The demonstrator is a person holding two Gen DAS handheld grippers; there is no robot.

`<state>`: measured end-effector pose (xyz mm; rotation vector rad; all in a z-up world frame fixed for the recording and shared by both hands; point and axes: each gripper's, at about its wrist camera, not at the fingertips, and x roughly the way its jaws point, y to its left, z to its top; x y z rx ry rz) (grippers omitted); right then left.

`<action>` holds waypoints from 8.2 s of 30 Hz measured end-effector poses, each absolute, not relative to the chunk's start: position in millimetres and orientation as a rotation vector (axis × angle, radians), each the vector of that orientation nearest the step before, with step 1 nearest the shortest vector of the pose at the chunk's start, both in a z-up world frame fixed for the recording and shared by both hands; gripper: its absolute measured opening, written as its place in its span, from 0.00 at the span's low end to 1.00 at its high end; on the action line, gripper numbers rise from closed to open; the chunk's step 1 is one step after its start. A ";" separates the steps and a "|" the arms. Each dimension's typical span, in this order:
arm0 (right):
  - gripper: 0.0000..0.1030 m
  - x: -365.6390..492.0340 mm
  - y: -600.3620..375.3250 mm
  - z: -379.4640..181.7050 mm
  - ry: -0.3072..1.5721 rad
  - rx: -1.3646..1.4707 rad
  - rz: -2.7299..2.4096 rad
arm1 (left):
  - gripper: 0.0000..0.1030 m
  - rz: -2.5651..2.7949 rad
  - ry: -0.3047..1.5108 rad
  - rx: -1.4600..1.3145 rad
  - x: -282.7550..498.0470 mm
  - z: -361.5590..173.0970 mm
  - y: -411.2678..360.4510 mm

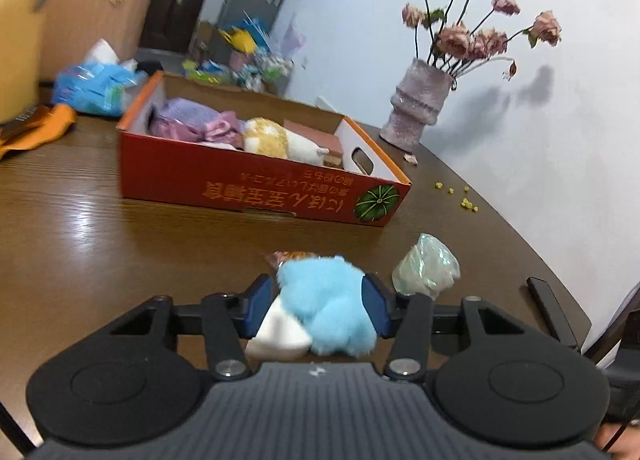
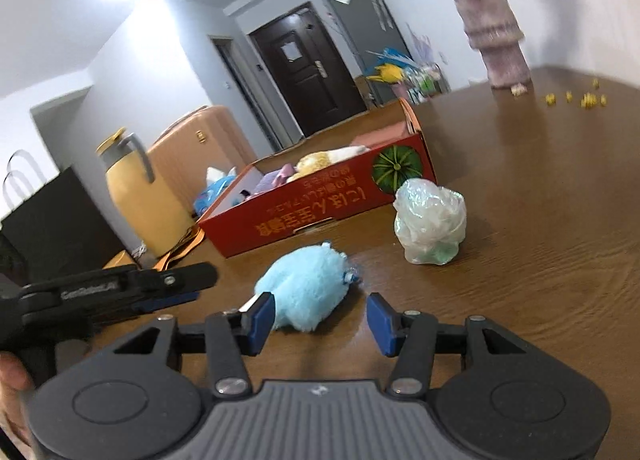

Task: Organize soft objects
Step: 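Lower both grippers onto the light blue plush toy and close them, then carry the light blue plush into the red box and open both grippers, then lower both grippers onto the iridescent plastic bag and close them, then carry the iridescent bag over the red box, then open both grippers to drop the bag into the red box, then withdraw both grippers and move them toward the white sponge and snack packet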

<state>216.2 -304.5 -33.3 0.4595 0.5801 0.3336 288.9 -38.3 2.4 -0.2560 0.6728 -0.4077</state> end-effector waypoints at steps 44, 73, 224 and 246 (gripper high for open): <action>0.25 527.7 -322.5 22.4 0.719 0.207 0.278 | 0.16 -0.446 0.900 -0.364 552.8 -6.4 -124.2; 0.40 369.2 -338.8 117.5 0.548 0.043 0.317 | 0.78 -0.216 0.475 0.030 336.3 119.0 -63.9; 0.93 89.8 -301.8 55.8 0.227 0.123 0.255 | 1.00 -0.050 0.240 -0.091 53.9 59.4 42.0; 0.93 55.9 -278.4 36.2 0.279 0.128 0.282 | 1.00 -0.118 0.275 0.002 52.5 47.9 23.4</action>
